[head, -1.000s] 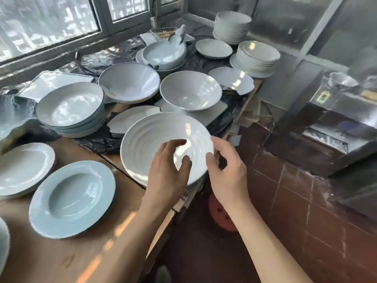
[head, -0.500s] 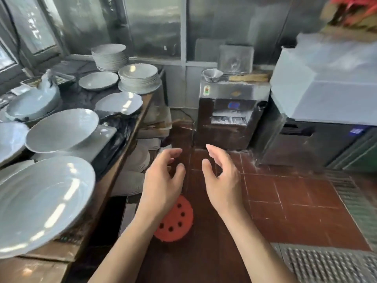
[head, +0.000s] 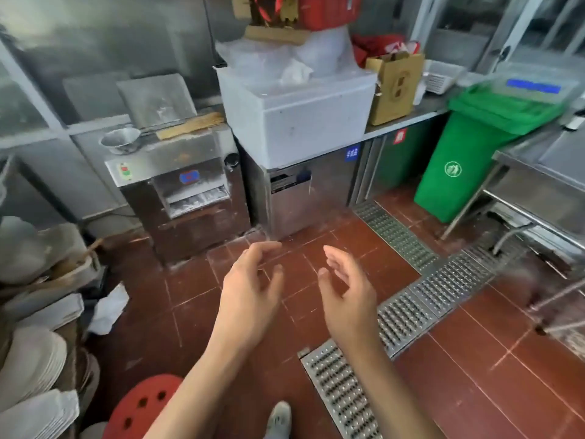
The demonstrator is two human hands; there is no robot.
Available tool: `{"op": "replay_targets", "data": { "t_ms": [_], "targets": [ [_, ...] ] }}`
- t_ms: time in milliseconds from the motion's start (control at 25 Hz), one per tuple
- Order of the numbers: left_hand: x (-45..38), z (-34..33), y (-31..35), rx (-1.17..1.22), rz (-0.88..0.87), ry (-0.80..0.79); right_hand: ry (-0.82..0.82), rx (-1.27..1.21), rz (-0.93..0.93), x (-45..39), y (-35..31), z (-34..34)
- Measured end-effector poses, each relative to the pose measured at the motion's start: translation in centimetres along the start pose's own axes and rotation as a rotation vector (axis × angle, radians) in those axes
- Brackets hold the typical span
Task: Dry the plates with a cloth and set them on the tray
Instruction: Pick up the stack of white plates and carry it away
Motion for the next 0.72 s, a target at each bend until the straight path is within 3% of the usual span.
{"op": "replay_targets", "data": {
  "t_ms": [240,400,720],
  "targets": [
    [-6.3,-17.2,5.9,0.087,-0.117,-0.262,0.229,0.118,-0.11,-11.0,7.0,9.3],
    [-8.9,-29.2,12.0,0.156,-0.26,-0.474,0.468,0.22,-0.12,-17.0,10.3,17.0],
    [-5.0,-50.6,24.5,0.26,-0.401,-0.879,0.879,0.222,-0.317,-22.6,19.3,34.9]
  ]
}}
Point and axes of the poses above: each hand's wrist, its own x-axis away from the middle knuckle, its own z-axis out of the back of the hand, y = z × x, the point moved 7 cm from there along -x, towards the middle knuckle, and after that the axes turned 11 degrees about y, right-handed, at the moved point
